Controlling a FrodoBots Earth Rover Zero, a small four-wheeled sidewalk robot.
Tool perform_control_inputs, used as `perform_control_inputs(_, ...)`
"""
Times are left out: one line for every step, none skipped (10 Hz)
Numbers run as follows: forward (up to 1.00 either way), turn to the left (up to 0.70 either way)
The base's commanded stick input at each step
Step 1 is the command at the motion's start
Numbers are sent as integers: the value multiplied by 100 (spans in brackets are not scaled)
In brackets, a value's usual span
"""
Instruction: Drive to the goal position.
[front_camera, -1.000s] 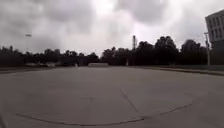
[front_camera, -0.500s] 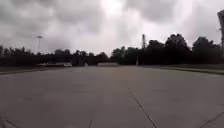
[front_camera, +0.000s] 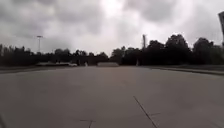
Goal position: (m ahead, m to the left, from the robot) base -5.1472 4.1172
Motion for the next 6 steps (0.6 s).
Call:
perform_control_inputs(70, 0)
perform_control_inputs(70, 0)
perform_control_inputs(70, 0)
perform_control_inputs(70, 0)
perform_control_inputs(70, 0)
perform_control_inputs(70, 0)
